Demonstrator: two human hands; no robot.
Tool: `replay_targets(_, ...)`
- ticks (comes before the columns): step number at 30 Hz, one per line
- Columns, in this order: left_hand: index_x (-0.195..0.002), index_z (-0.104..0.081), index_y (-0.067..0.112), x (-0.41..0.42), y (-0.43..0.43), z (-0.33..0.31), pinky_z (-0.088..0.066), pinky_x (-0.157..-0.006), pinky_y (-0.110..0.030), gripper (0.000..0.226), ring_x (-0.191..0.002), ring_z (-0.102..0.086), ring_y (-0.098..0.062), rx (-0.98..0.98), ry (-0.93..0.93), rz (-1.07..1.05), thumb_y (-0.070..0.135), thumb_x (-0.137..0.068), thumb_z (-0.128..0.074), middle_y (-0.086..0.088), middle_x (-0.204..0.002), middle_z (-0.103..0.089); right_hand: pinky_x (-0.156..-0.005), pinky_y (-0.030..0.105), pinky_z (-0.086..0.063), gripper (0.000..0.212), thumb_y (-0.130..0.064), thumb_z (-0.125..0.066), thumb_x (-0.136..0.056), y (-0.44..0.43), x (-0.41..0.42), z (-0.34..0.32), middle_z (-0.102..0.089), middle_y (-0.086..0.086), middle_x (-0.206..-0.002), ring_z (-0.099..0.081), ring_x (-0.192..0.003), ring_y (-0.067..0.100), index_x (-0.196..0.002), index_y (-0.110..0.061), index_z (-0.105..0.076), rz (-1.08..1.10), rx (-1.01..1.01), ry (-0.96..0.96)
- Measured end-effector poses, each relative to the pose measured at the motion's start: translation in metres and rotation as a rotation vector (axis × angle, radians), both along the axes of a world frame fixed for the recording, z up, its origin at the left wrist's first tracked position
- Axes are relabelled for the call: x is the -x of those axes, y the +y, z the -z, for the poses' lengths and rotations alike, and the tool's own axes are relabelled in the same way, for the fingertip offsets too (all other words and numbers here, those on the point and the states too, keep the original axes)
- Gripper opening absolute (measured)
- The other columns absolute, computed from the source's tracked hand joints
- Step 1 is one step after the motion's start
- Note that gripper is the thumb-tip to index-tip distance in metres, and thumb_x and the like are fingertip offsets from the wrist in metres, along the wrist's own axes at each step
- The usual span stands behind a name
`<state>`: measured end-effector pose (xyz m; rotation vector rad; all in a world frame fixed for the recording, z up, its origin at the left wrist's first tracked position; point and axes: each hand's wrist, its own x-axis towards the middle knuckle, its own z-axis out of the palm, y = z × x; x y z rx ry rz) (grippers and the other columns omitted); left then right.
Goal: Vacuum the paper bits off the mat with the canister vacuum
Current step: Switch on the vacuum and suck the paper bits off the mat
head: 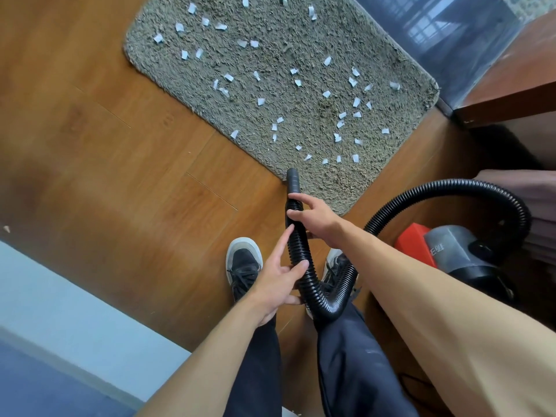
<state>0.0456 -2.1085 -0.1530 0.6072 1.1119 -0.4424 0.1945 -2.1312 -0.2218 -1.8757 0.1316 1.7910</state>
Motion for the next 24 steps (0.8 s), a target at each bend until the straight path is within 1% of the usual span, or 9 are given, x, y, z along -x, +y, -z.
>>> replay_targets(2,-0.14,-0.025,0.066,-0.002,0.002,0.0,-0.059,-0.078,-0.048,0.071,-0.1,-0.072,-0.023,0.002,-0.013,0.024,0.017,-0.1,-0.056,-0.011,-0.105,-0.074,-0.062,0.03,-0.053,0.049,-0.011,-0.055,-0.097,0.001,-0.003,-0.002,-0.063,0.013,-0.115,-0.063,-0.083,0.018,-0.142,-0.025,-0.046,0.003,0.009,-0.024)
replay_targets(6,-0.141,-0.025,0.065,-0.003,0.008,-0.002,-0.059,-0.071,-0.043,0.07,-0.101,-0.071,-0.023,0.006,-0.029,0.035,0.017,-0.1,-0.056,-0.015,-0.109,-0.073,-0.068,0.035,-0.055,0.048,-0.011,-0.055,-0.097,0.006,-0.004,-0.008,-0.063,0.013,-0.114,-0.064,-0.087,0.021,-0.142,-0.025,-0.047,0.026,0.023,-0.028)
replay_targets(8,-0.142,-0.025,0.063,-0.004,0.014,-0.004,-0.06,-0.07,-0.044,0.07,-0.098,-0.072,-0.022,0.009,-0.042,0.026,0.017,-0.1,-0.056,-0.013,-0.106,-0.074,-0.064,0.032,-0.053,0.047,-0.011,-0.055,-0.097,0.011,-0.005,-0.013,-0.063,0.013,-0.113,-0.063,-0.085,0.019,-0.141,-0.025,-0.048,0.035,0.019,-0.036)
replay_targets(11,-0.142,-0.024,0.062,-0.01,0.024,-0.008,-0.06,-0.076,-0.048,0.069,-0.098,-0.073,-0.022,0.003,-0.064,0.019,0.017,-0.1,-0.056,-0.01,-0.106,-0.075,-0.06,0.029,-0.05,0.046,-0.011,-0.056,-0.096,0.021,-0.009,-0.018,-0.062,0.011,-0.113,-0.061,-0.083,0.017,-0.14,-0.025,-0.05,0.066,0.0,-0.059)
replay_targets(15,-0.141,-0.025,0.063,-0.024,0.037,-0.006,-0.058,-0.079,-0.052,0.068,-0.102,-0.072,-0.024,-0.037,-0.087,0.024,0.019,-0.1,-0.056,-0.009,-0.109,-0.074,-0.061,0.03,-0.05,0.043,-0.011,-0.057,-0.095,0.033,-0.019,-0.018,-0.062,0.013,-0.119,-0.062,-0.088,0.019,-0.136,-0.024,-0.053,0.119,-0.026,-0.092)
replay_targets(17,-0.142,-0.026,0.062,-0.029,0.041,-0.002,-0.059,-0.077,-0.051,0.068,-0.102,-0.072,-0.027,-0.038,-0.079,0.024,0.019,-0.099,-0.057,-0.012,-0.11,-0.073,-0.062,0.032,-0.052,0.043,-0.009,-0.057,-0.095,0.038,-0.024,-0.015,-0.062,0.014,-0.119,-0.063,-0.089,0.021,-0.135,-0.023,-0.053,0.13,-0.019,-0.093)
replay_targets(21,-0.143,-0.026,0.06,-0.034,0.044,0.004,-0.059,-0.065,-0.041,0.067,-0.093,-0.073,-0.024,-0.024,-0.056,0.032,0.018,-0.1,-0.056,-0.011,-0.107,-0.074,-0.064,0.035,-0.055,0.041,-0.008,-0.057,-0.095,0.037,-0.029,-0.008,-0.061,0.014,-0.116,-0.063,-0.089,0.023,-0.134,-0.022,-0.053,0.141,-0.007,-0.07)
replay_targets(23,-0.143,-0.026,0.06,-0.035,0.045,0.007,-0.059,-0.064,-0.041,0.067,-0.09,-0.073,-0.02,-0.026,-0.049,0.045,0.019,-0.1,-0.056,-0.008,-0.108,-0.073,-0.064,0.034,-0.055,0.042,-0.008,-0.057,-0.095,0.037,-0.031,-0.003,-0.062,0.013,-0.114,-0.063,-0.088,0.023,-0.135,-0.021,-0.053,0.139,-0.015,-0.056)
replay_targets(24,-0.143,-0.026,0.061,-0.036,0.045,0.009,-0.06,-0.066,-0.042,0.067,-0.091,-0.072,-0.02,-0.025,-0.042,0.045,0.019,-0.1,-0.056,-0.008,-0.114,-0.072,-0.063,0.034,-0.054,0.042,-0.008,-0.057,-0.095,0.037,-0.031,-0.001,-0.062,0.012,-0.112,-0.063,-0.086,0.022,-0.135,-0.021,-0.053,0.14,-0.018,-0.048)
